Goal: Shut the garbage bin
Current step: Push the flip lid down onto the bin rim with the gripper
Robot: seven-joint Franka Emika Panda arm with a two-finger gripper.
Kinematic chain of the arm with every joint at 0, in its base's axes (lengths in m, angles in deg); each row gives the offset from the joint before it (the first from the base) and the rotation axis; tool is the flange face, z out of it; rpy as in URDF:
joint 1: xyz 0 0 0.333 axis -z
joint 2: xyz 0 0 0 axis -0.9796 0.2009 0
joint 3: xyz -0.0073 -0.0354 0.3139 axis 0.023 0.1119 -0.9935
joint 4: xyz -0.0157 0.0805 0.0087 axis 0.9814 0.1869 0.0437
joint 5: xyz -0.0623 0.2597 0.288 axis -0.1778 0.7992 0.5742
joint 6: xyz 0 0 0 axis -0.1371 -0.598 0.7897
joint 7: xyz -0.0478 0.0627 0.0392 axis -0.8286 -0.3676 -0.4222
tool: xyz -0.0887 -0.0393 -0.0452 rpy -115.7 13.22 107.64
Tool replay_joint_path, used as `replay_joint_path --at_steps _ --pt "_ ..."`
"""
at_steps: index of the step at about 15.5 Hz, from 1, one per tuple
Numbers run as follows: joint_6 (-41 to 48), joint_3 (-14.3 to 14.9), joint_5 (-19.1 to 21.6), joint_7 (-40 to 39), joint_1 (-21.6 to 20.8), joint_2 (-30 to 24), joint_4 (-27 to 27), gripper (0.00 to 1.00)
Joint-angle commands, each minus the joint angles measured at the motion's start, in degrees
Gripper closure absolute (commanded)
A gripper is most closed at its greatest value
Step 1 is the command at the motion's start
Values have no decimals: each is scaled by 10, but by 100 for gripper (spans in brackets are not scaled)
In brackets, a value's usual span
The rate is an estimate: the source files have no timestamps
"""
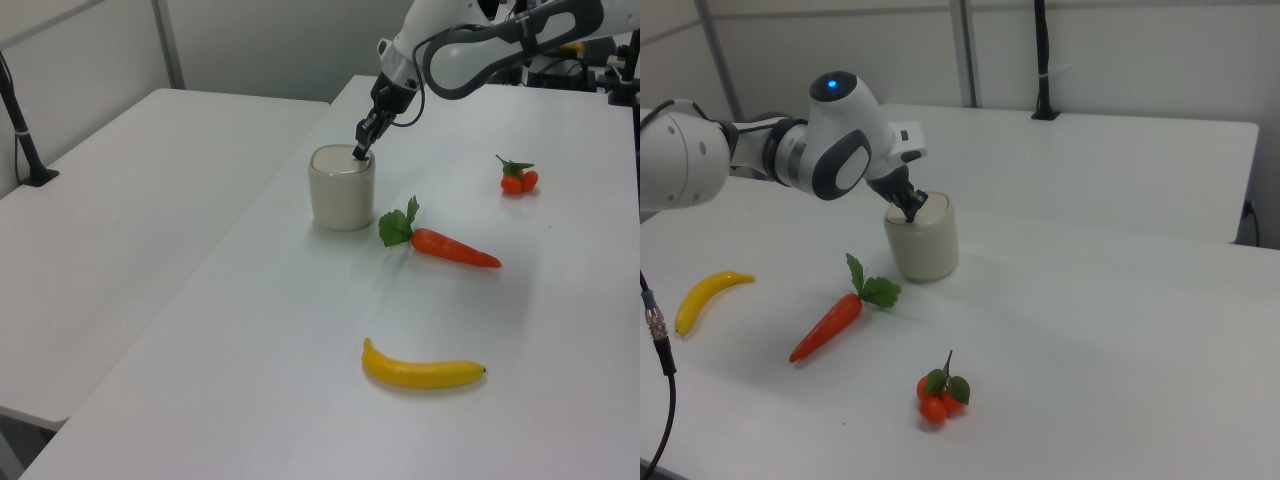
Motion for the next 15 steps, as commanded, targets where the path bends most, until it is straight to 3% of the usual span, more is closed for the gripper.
replay_joint_path --at_steps 1,6,11,15 --pt "9 -4 -13 3 2 -2 -20 100" --pt "6 -4 -23 3 2 4 -19 100" --pt "17 -4 -22 8 6 -32 -16 100" --pt "102 -2 -23 7 6 -74 -8 94"
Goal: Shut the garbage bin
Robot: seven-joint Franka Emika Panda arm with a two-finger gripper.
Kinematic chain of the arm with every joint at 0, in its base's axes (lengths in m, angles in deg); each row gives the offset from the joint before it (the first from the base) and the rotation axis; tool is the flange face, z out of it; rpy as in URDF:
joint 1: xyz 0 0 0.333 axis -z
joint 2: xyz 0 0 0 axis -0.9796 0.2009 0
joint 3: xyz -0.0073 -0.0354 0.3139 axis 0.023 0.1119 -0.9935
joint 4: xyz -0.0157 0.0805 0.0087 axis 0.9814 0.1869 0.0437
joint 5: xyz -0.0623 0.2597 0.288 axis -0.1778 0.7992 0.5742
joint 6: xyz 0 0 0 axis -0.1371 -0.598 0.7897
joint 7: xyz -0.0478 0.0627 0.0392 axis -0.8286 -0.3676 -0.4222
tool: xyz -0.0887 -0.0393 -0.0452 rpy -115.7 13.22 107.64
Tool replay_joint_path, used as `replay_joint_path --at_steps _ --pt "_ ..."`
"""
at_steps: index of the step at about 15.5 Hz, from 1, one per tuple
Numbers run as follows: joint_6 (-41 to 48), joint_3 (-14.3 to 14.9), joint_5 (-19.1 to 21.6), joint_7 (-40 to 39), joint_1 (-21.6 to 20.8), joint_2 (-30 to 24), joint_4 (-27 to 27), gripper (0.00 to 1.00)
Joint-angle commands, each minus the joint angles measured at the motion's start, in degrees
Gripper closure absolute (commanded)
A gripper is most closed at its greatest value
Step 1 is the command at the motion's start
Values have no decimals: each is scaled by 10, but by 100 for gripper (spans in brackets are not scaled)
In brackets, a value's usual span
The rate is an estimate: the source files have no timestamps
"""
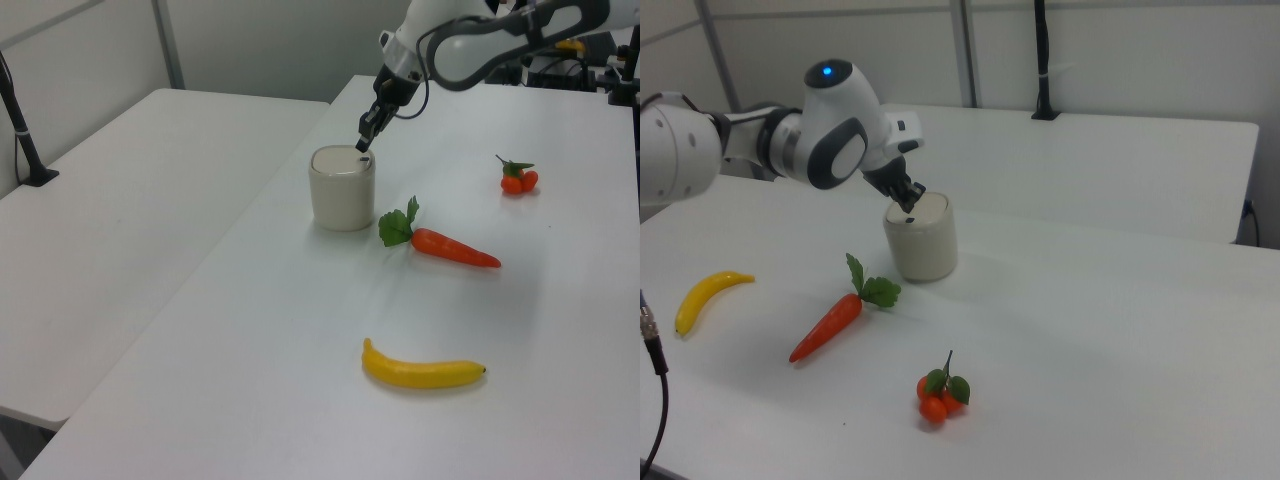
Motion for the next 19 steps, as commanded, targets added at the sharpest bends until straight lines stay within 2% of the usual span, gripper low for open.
replay_joint_path --at_steps 1,2,3,4,6,9,10,15,19 --pt "100 1 -11 6 3 -61 -2 93" --pt "140 4 -11 5 3 -70 6 89" --pt "189 5 -12 4 4 -82 16 78" --pt "238 6 -12 5 7 -93 26 62" --pt "308 6 -11 9 20 -111 41 36" --pt "369 6 -11 25 26 -149 41 5" --pt "389 6 -11 36 27 -162 40 0" --pt "505 -2 -28 63 25 -217 38 0" --pt "522 -9 -28 65 20 -239 31 0"
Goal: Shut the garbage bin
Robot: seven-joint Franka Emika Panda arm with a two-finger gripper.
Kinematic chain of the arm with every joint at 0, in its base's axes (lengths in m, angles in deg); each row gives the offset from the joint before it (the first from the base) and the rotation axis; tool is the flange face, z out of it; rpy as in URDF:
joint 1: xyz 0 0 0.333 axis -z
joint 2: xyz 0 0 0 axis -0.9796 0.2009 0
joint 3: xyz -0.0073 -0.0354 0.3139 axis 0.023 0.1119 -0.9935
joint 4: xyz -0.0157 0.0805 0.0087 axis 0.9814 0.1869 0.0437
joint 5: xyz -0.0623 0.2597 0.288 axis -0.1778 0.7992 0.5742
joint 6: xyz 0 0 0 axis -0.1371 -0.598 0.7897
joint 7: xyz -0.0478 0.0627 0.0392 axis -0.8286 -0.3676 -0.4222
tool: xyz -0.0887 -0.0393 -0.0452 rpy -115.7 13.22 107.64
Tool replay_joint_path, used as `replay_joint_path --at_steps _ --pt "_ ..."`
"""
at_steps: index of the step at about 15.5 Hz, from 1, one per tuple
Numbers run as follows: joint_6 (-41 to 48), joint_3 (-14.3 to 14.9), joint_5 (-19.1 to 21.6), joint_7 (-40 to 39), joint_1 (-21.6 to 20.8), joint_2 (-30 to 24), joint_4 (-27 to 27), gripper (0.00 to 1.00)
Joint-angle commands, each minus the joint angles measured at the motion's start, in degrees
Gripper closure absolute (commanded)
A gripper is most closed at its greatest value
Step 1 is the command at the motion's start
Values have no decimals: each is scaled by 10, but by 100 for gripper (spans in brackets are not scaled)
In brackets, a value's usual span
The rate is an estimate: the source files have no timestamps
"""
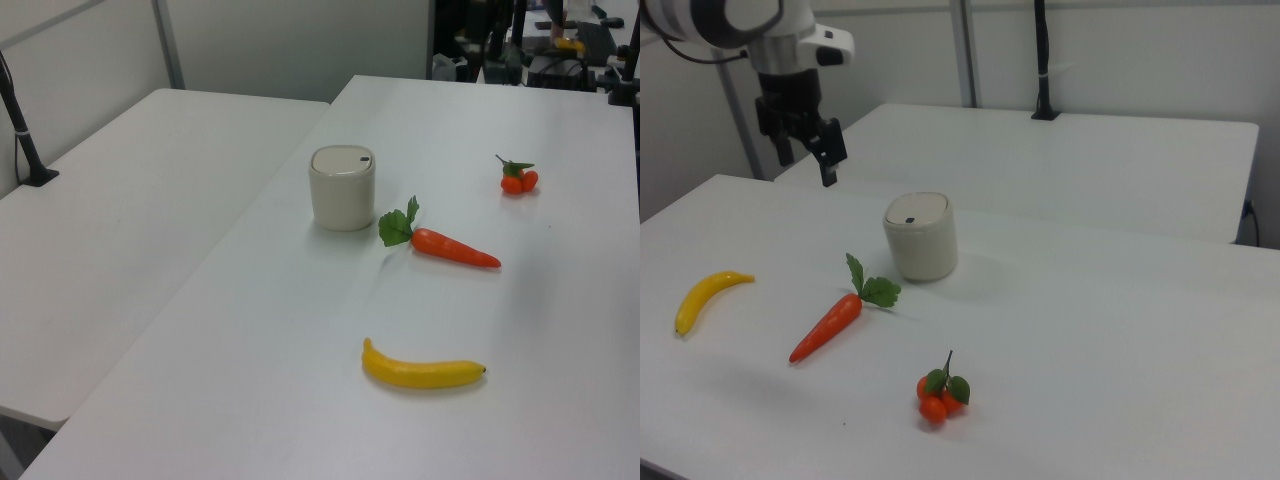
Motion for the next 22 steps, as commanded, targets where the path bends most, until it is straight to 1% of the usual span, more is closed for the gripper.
replay_joint_path --at_steps 1,3,6,8,10,11,12,15,22 --pt "1 -15 -12 18 -5 -32 -33 0" --pt "-6 -22 -12 13 -5 -38 -41 0" --pt "-82 -24 -13 4 -5 -39 -69 0" --pt "-113 -25 -14 -24 -5 -43 -85 0" --pt "-114 -25 -17 -75 -3 -46 -89 0" --pt "-115 -24 -18 -95 -3 -56 -99 0" --pt "-114 -22 -19 -101 -4 -62 -107 0" --pt "-108 -22 -18 -94 -5 -70 -110 0" --pt "-113 -18 -19 -96 -11 -61 -107 0"
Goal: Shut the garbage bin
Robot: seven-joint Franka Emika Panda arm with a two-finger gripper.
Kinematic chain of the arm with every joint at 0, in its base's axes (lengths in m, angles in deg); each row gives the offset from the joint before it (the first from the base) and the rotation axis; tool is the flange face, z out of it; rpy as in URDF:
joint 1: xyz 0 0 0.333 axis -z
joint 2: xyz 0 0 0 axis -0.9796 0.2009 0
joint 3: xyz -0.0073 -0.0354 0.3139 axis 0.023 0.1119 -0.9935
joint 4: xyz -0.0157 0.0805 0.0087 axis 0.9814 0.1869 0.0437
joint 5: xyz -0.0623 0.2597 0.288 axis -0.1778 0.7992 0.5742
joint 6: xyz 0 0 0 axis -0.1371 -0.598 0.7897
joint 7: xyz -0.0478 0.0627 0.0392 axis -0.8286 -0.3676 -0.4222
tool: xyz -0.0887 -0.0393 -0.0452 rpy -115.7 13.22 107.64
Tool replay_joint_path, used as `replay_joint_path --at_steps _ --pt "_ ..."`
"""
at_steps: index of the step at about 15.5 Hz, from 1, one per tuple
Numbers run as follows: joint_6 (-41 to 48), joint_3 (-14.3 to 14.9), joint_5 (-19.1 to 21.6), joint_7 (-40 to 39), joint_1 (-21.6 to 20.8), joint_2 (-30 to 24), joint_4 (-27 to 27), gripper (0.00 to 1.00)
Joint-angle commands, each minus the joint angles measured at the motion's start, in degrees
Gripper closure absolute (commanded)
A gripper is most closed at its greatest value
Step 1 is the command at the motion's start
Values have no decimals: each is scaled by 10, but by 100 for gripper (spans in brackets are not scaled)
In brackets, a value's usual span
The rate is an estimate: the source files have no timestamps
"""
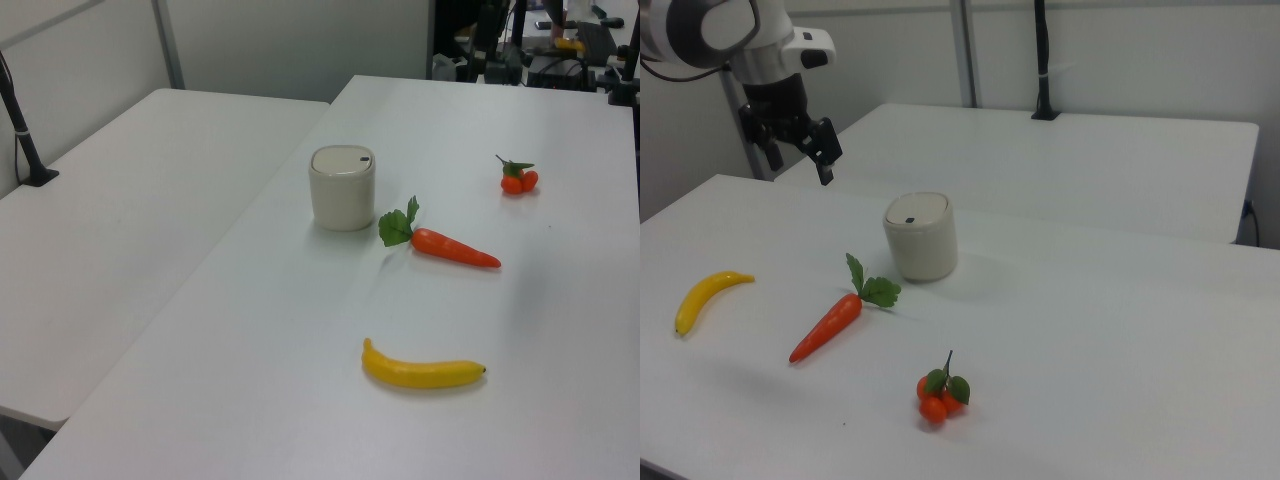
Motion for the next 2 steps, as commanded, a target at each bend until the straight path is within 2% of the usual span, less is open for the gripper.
replay_joint_path --at_steps 1,2 --pt "-18 6 -9 -12 -12 -13 -24 0" --pt "-18 6 -9 -12 -12 -13 -23 0"
